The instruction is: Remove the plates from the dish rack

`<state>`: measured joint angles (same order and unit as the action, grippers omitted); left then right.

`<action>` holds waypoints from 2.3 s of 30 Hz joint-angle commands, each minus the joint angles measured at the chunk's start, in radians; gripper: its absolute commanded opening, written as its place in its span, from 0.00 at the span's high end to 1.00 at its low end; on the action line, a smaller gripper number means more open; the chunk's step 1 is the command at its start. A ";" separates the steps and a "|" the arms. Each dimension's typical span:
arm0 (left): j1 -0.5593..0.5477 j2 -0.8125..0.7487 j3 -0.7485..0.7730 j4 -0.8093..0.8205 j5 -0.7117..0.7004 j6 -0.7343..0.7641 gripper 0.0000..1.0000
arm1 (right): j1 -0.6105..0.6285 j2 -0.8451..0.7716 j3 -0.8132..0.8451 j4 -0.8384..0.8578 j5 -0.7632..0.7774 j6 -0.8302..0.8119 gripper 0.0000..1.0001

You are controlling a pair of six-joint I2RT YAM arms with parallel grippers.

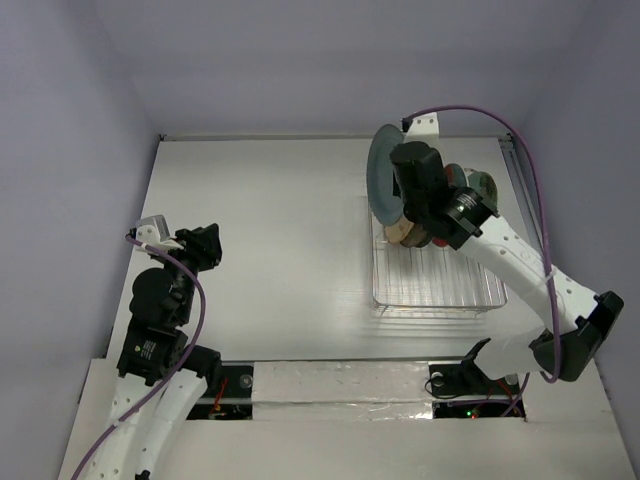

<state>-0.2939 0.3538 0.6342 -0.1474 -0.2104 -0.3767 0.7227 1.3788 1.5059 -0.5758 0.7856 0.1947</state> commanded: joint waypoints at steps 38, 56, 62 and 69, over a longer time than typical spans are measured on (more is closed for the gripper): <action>-0.005 -0.009 -0.005 0.031 0.003 -0.004 0.60 | 0.132 0.804 0.219 0.741 -0.517 0.680 0.56; -0.005 -0.003 -0.001 0.026 0.003 -0.002 0.60 | 0.132 0.571 -0.047 0.760 -0.473 0.565 0.36; -0.005 -0.001 -0.002 0.026 0.003 -0.002 0.60 | 0.120 0.257 -0.182 0.610 -0.295 0.352 1.00; -0.005 -0.001 -0.002 0.029 0.003 -0.002 0.60 | 0.031 -0.023 -0.335 0.343 -0.062 0.275 1.00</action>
<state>-0.2939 0.3450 0.6342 -0.1490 -0.2104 -0.3767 0.7883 1.4052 1.2247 -0.0658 0.5381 0.5434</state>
